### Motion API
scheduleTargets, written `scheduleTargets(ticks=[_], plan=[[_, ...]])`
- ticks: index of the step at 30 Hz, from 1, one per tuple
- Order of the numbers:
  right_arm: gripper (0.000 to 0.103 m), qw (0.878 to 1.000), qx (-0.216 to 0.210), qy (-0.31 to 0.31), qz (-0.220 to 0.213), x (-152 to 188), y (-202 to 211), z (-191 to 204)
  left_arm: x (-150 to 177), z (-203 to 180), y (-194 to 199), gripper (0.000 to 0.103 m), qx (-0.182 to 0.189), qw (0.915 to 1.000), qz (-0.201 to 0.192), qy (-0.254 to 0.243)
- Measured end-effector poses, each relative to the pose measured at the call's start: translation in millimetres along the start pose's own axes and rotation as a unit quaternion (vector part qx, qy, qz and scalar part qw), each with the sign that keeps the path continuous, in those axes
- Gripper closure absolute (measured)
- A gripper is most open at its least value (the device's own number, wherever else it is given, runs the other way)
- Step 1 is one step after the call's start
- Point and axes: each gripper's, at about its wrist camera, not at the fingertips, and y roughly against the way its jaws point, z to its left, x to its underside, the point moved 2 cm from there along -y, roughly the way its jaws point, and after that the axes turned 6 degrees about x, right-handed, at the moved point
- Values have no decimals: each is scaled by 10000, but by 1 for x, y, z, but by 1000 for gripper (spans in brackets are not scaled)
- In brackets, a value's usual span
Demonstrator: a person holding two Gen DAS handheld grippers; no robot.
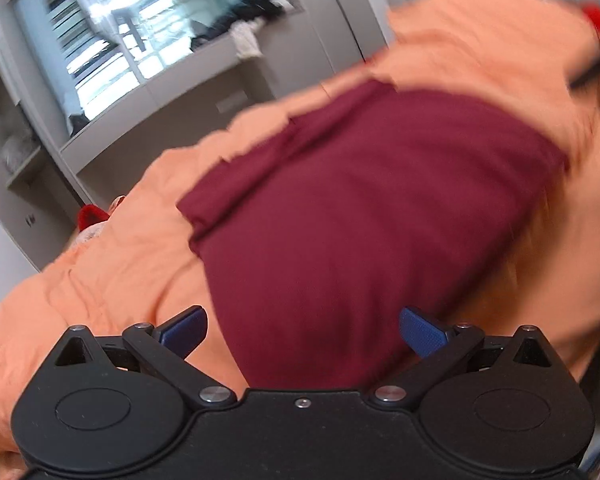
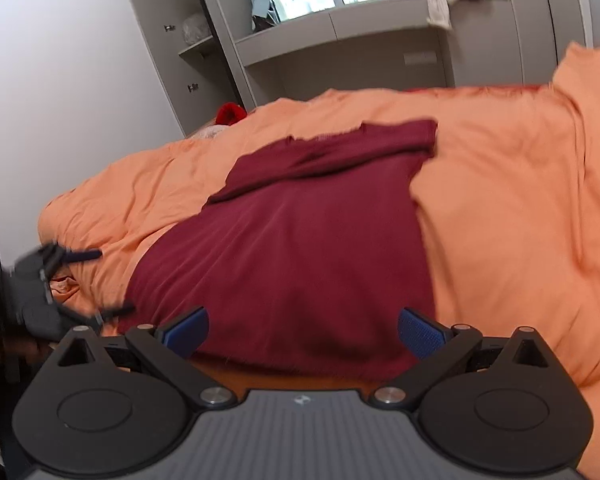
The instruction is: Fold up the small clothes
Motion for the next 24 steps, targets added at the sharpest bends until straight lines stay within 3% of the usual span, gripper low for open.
scheduleTargets(ticks=[5, 10, 15, 20, 23, 24], plan=[[0, 9995, -160, -276, -47, 7, 6, -2, 23, -44, -16, 1, -596, 9887, 332, -1338], [0, 9989, -144, -431, -150, 7, 15, -8, 34, -63, -36, 1, -903, 9728, 435, -2089], [0, 9990, -24, -415, -155, 11, 23, -8, 42, -80, -34, 1, -1536, 9549, 110, -2538], [0, 9985, 124, -519, -149, 13, 30, -16, 49, -93, -18, 4, -2022, 9292, -485, -3057], [0, 9983, 165, -549, -143, 14, 31, -18, 47, -93, -12, 12, -2008, 9280, -575, -3085], [0, 9982, 153, -561, -133, 14, 30, -18, 46, -92, -11, 20, -1953, 9291, -576, -3088]])
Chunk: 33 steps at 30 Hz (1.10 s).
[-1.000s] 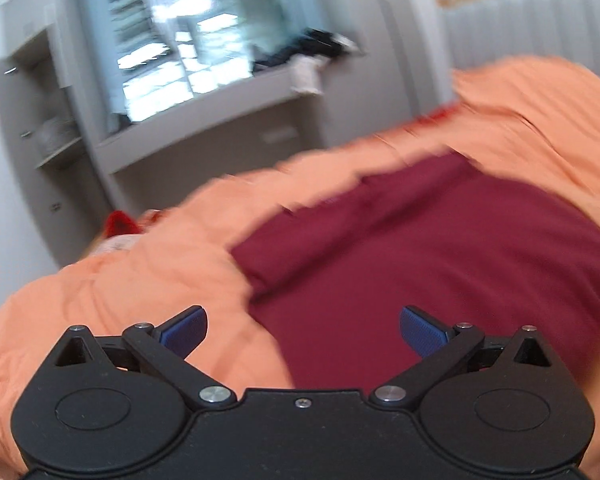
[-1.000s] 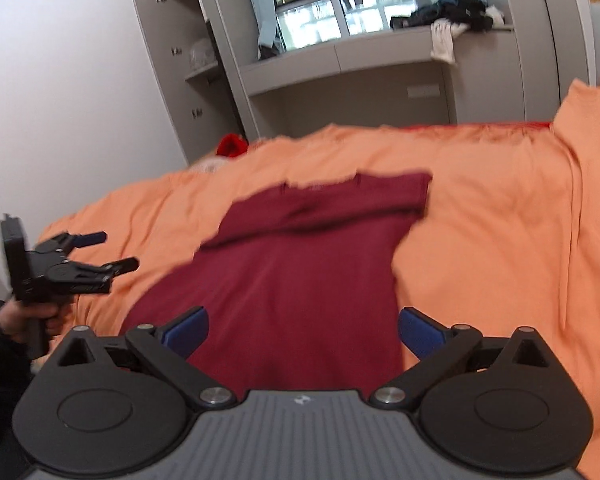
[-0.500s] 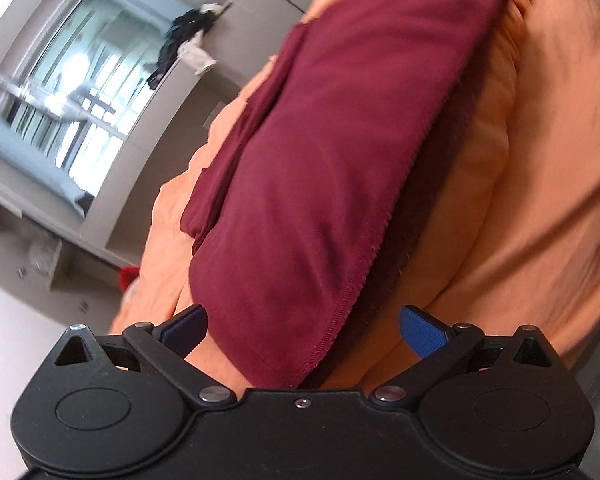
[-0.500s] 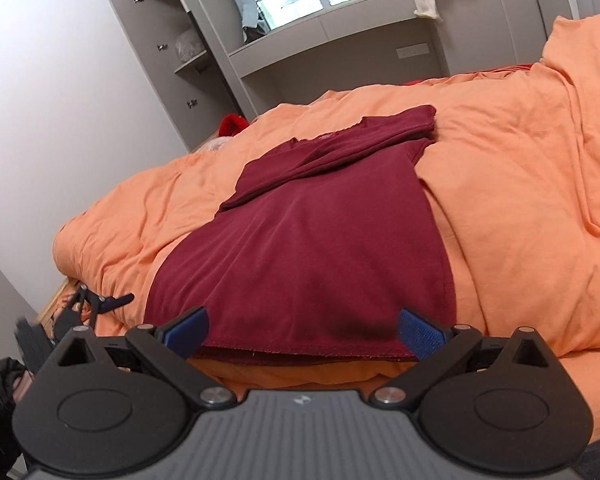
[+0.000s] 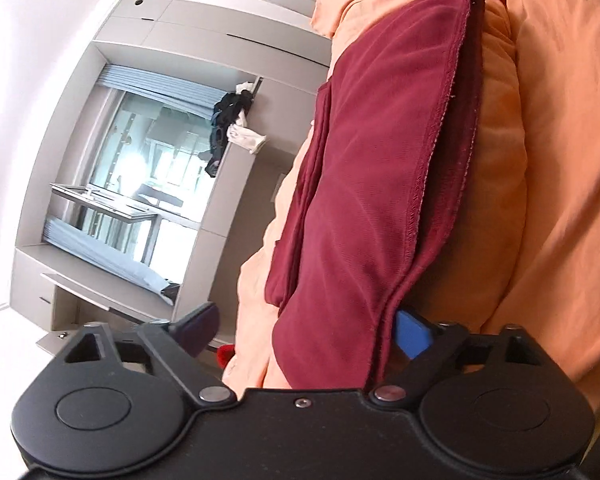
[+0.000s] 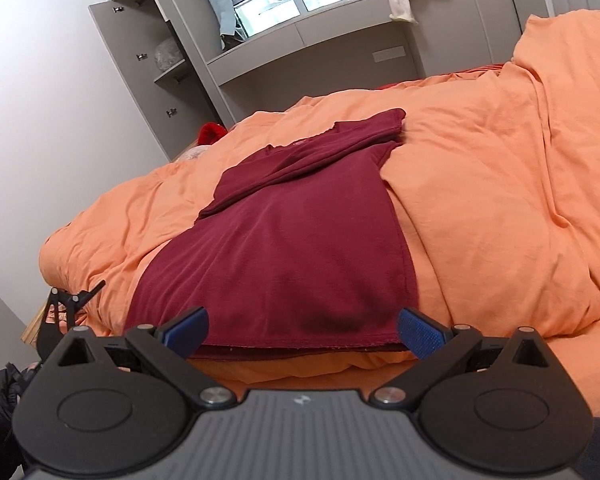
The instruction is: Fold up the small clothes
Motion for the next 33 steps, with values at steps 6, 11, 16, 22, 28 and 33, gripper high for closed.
scheduleTargets(ticks=[6, 11, 16, 22, 28, 33], plan=[[0, 9989, 191, 389, 197, 4, -8, 5, -2, 9, -9, 73, 522, 9984, 57, 206], [0, 9958, 345, 801, 280, 10, -10, 11, 0, 13, -15, 88, 951, 9951, 129, 228], [0, 9964, 259, 766, 244, 11, -6, 11, 4, 14, -17, 27, 878, 9961, 75, -45], [0, 9968, 189, 745, 227, 8, -6, 9, 10, -3, -16, 13, 882, 9950, 88, -467], [0, 9967, 106, 777, 217, 6, -6, 11, 10, -3, -19, 21, 156, 9979, -30, -626], [0, 9973, 91, 681, 241, 6, -6, 7, 8, -1, -21, 20, -186, 9978, -56, -641]])
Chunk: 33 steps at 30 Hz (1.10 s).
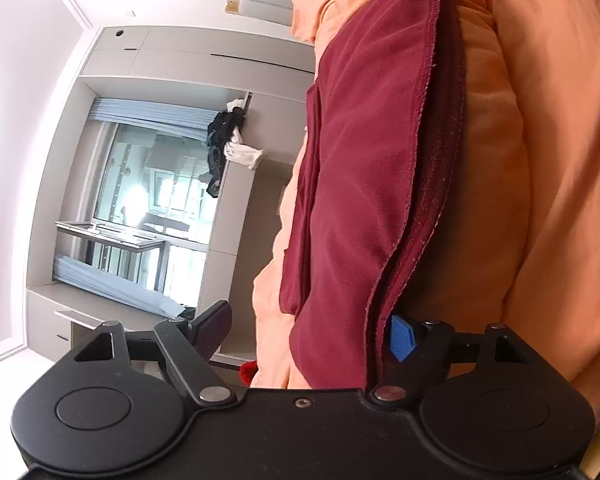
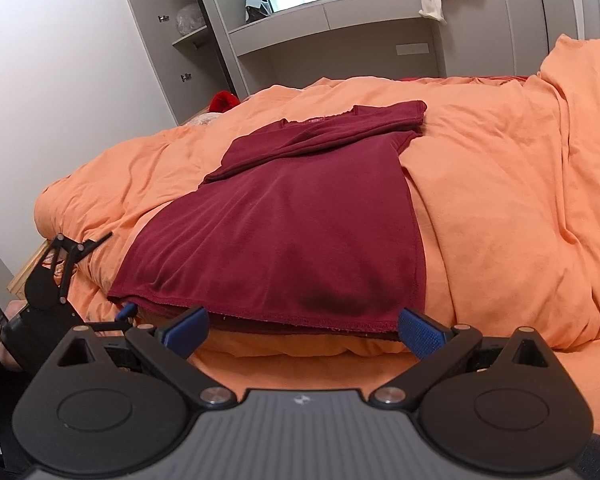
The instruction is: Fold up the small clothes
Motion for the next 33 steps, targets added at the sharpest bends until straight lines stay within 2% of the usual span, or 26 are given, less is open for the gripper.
scheduleTargets(ticks=[2, 3, 5, 6, 7, 8, 9, 10, 12, 16, 19, 21, 23, 29, 33], plan=[[0, 10000, -20, -58, -9, 0, 0, -2, -1, -6, -4, 21, 276, 9995, 98, -84], [0, 10000, -34, -81, -11, 0, -1, -3, -1, -12, -9, 25, 333, 9991, 135, -237], [0, 9999, -61, -89, 6, 0, -2, -2, -4, -18, -10, 29, 254, 9987, 28, -432], [0, 9999, -64, -75, 20, 0, -3, -1, -5, -17, -10, 39, 294, 9987, 12, -406], [0, 10000, -62, -54, 32, 0, -4, 0, -5, -15, -10, 59, 413, 9987, 31, -302], [0, 10000, -56, -25, 39, 1, -4, 1, -5, -11, -10, 70, 570, 9982, 88, -186], [0, 10000, -42, 11, 40, 1, -4, 1, -3, -10, -10, 90, 707, 9973, 146, -128], [0, 10000, -20, 59, 39, 1, -3, 1, -1, -9, -9, 95, 822, 9964, 175, -108], [0, 9998, 53, 206, 47, 1, -2, 3, -1, -3, -8, 97, 1005, 9948, 151, -80], [0, 9962, 325, 808, 3, 1, -1, 11, -4, 19, -8, 97, 1057, 9943, 73, 131], [0, 9898, 549, 1316, -4, 4, -5, 21, -6, 43, -7, 97, 1067, 9935, 48, 403], [0, 9824, 886, 1642, 86, 6, -16, 30, -10, 58, -8, 97, 1016, 9936, 42, 495], [1, 9712, 1152, 2086, 44, 11, -27, 45, -14, 73, -10, 97, 945, 9937, 5, 597], [8, 9344, 1517, 3207, -332, 38, -56, 88, -22, 102, -19, 96, 879, 9916, -7, 947], [17, 8942, 2004, 3976, -465, 55, -83, 108, -28, 111, -21, 96, 744, 9913, 25, 1085]])
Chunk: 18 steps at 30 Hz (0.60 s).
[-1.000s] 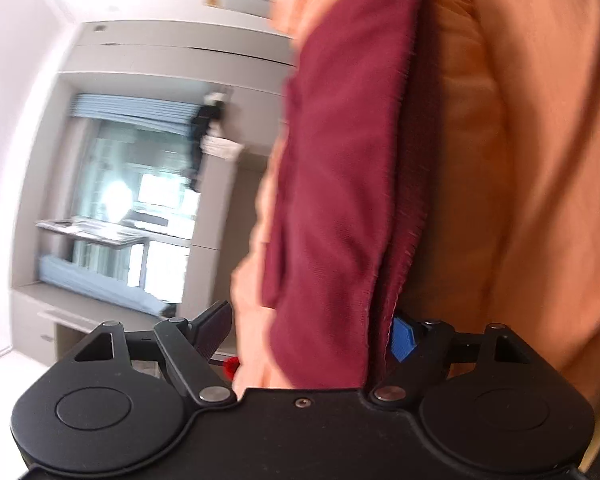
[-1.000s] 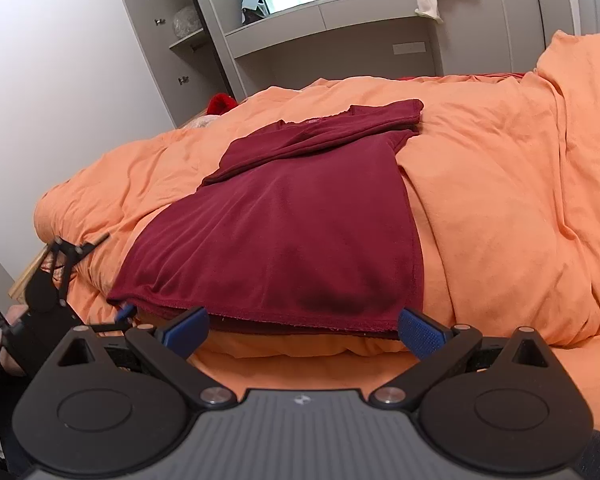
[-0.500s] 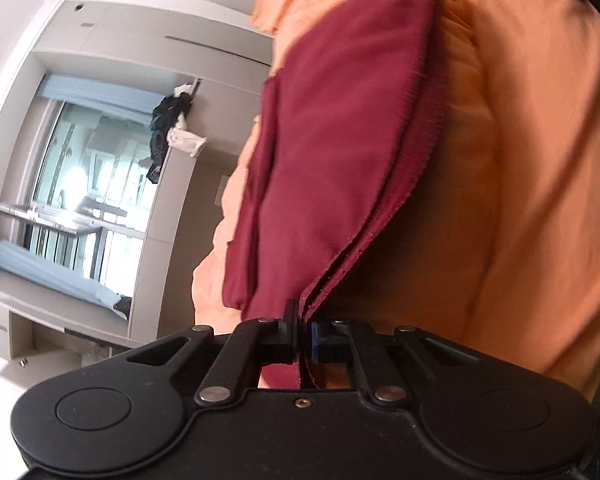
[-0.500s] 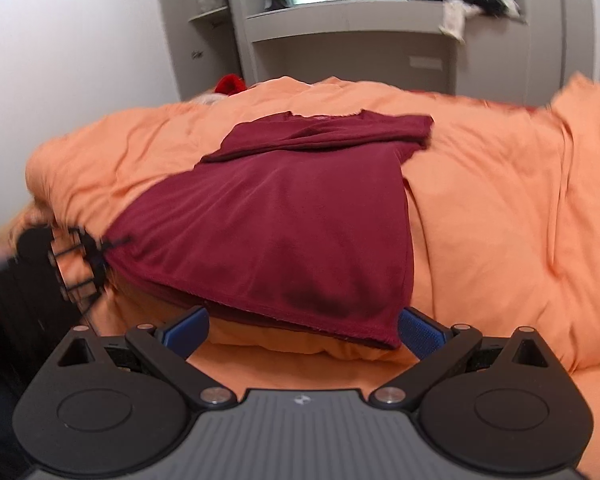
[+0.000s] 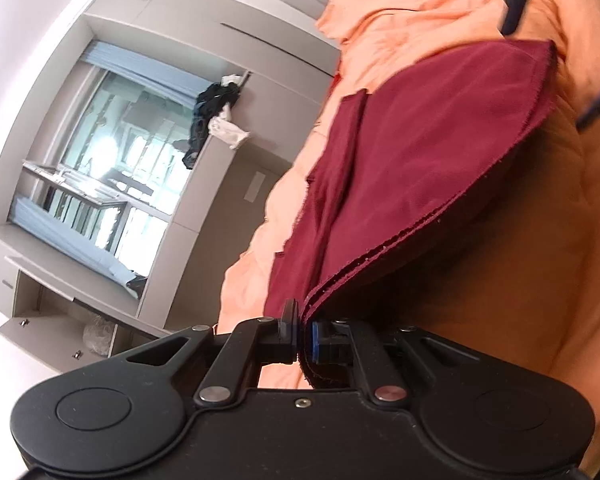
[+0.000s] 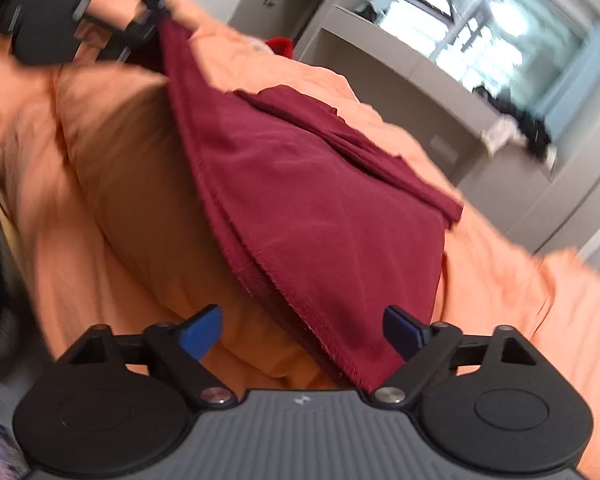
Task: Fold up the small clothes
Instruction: 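Grasp the hem with both tools and fold it up toward the collar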
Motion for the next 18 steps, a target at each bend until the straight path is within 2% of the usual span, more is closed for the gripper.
scheduleTargets(ticks=[4, 9, 11, 13, 16, 18], plan=[[31, 9975, 619, 335, 105, 5, -17, 16, -7, 7, 1, 95, -129, 9999, -63, 52], [41, 9908, 1248, 423, 306, 18, -30, 24, -12, 23, 1, 94, -146, 9992, -60, 378], [47, 9922, 1168, 293, 310, 22, -28, 21, -11, 25, 2, 94, -180, 9991, -71, 366], [64, 9930, 1119, 248, 289, 22, -27, 19, -9, 23, 3, 93, -168, 9992, -66, 361], [84, 9941, 956, 357, 378, 20, -32, 14, -7, 17, 3, 93, -115, 9992, -23, 376], [89, 9955, 723, 430, 444, 20, -31, 8, -5, 14, 3, 93, -57, 9993, 13, 383]])
